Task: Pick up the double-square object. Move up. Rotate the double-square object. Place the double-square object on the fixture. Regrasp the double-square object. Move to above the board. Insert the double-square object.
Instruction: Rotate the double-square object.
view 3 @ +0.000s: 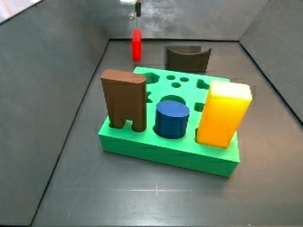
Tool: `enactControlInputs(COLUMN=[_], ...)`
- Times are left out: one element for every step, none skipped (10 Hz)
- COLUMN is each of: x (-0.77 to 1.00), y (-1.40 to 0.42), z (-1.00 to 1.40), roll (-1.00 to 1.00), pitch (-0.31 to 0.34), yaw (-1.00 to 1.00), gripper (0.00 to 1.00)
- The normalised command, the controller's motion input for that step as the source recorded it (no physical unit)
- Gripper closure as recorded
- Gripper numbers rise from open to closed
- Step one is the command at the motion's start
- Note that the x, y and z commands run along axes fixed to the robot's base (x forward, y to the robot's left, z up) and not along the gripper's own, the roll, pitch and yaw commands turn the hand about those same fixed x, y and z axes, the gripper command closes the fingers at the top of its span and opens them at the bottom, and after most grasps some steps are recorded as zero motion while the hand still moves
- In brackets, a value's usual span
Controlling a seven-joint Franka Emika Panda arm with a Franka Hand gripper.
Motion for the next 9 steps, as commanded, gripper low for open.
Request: enactControlInputs(x=[0.04,0.04,0.04,0.04,0.04,0.04,0.04,0.04,0.04], y=[0.01,0.01,0.01,0.01,0.01,0.01,0.01,0.01,0.01], z=[-0.03,-0.03,-0.03,-0.03,-0.03,-0.03,-0.03,-0.03,-0.03], roll=[0.0,0.0,0.0,0.0,0.01,0.01,0.01,0.01,0.01], pitch=[-0.005,-0.005,-0.006,-0.006,-0.006,-0.006,-0.007,-0.007,-0.008], yaw=[1.0,1.0,1.0,1.0,1.0,1.0,1.0,1.0,1.0], gripper=[0.0,0.0,0.0,0.0,0.0,0.0,0.0,0.0,0.0])
